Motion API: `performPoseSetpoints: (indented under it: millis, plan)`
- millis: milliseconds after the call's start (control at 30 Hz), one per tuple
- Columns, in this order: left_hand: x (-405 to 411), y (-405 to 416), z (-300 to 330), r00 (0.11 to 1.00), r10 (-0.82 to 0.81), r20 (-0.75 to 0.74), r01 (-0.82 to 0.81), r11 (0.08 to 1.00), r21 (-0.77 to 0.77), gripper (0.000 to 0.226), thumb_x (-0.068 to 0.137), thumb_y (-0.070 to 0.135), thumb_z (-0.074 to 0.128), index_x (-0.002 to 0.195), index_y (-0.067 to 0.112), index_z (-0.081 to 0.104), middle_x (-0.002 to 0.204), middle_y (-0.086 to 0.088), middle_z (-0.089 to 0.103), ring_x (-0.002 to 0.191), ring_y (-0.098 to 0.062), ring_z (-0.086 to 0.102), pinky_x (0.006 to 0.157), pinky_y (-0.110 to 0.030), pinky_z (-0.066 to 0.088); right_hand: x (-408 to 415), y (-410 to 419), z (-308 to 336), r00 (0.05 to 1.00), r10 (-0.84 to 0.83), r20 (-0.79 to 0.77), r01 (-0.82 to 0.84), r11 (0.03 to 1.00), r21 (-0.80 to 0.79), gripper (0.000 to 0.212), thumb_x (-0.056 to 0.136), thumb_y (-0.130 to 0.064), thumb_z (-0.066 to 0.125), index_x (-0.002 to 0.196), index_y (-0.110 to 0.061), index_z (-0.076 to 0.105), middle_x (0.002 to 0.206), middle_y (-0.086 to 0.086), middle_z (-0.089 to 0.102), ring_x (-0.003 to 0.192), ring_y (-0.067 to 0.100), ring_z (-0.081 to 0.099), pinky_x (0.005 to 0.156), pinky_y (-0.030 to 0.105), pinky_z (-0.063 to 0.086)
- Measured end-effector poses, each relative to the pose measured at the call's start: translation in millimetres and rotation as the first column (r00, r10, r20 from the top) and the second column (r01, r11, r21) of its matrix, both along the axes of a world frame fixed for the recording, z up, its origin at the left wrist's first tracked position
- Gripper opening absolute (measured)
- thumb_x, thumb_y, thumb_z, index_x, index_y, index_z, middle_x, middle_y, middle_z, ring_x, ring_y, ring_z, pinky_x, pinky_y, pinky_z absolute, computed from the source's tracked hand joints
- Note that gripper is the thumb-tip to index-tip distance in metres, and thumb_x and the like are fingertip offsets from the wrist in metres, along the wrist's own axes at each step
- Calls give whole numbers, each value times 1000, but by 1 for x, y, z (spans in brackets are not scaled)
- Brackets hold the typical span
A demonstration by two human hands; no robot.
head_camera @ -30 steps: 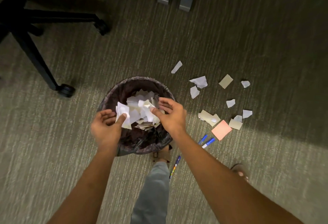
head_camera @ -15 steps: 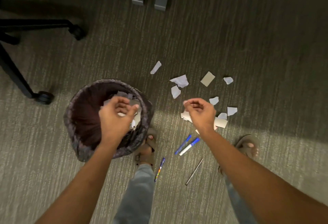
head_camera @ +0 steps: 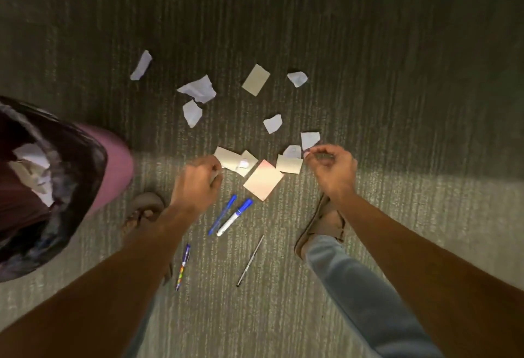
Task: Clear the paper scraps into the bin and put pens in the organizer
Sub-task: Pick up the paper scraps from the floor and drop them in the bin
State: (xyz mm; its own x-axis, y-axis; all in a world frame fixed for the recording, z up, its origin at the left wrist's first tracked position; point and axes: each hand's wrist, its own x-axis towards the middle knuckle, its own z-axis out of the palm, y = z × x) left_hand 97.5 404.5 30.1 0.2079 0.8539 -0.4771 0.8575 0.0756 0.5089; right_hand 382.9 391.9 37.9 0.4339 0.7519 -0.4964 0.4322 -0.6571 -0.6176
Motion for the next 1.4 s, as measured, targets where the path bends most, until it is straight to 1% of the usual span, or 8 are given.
performPoseSetpoints:
  millis: [200,333,433,700,900,1033,1133,1400]
  plan:
    - [33,6,-78,927,-202,-317,203,979,-29,59,86,13,61,140,13,38,139,-12,47,124,-30,42,95,-43,47,29,-16,-76,897,383,220,-365,924,-117,23,83,-15,72,106,-21,73,107,4,70,87,22,68,79,41,58]
    - [40,7,-117,847,-303,-436,300,951,-77,70,85,16,63,145,19,26,145,-10,36,128,-28,36,103,-41,43,22,-20,-114,798,524,297,-504,851,-147,37,81,-23,75,117,-24,67,117,3,67,108,25,60,85,39,54]
    - [38,2,-131,819,-305,-486,322,945,-49,64,82,17,66,138,19,35,138,-11,40,124,-28,38,101,-42,42,13,-21,-136,783,540,308,-506,841,-191,49,81,-27,75,127,-22,58,128,5,60,119,28,51,93,39,49]
    - [14,13,-133,905,-165,-393,159,986,-46,39,80,37,74,108,13,60,106,-14,62,98,-33,58,85,-42,44,7,-23,-143,930,322,179,-311,946,-88,49,81,-7,74,125,-11,53,121,9,55,92,27,63,89,44,53]
    - [2,16,-116,983,-132,-129,113,983,-145,25,92,22,60,111,5,62,99,-20,69,90,-37,63,73,-38,47,26,-29,-128,955,283,-86,-293,947,-134,33,79,-8,78,106,-20,65,82,-7,65,67,0,57,65,8,48]
    - [9,21,-103,999,-26,-41,20,992,-124,24,89,20,65,109,8,64,91,-13,70,84,-33,65,71,-35,50,37,-28,-120,951,268,-156,-289,947,-138,24,80,-14,78,91,-33,69,81,-16,67,68,-3,57,66,8,48]
    - [23,27,-99,999,-54,-2,53,992,-111,13,83,20,72,91,10,69,79,-5,65,74,-25,61,64,-32,49,38,-19,-119,969,212,-125,-225,969,-99,16,80,-17,79,89,-29,74,91,-9,72,77,2,62,70,18,53]
    - [54,18,-126,974,-169,-148,159,984,-82,21,78,28,77,96,17,76,122,2,58,107,-20,53,87,-36,52,17,11,-137,833,525,178,-514,851,-103,12,78,-17,80,81,-10,72,121,8,62,104,23,65,92,24,47]
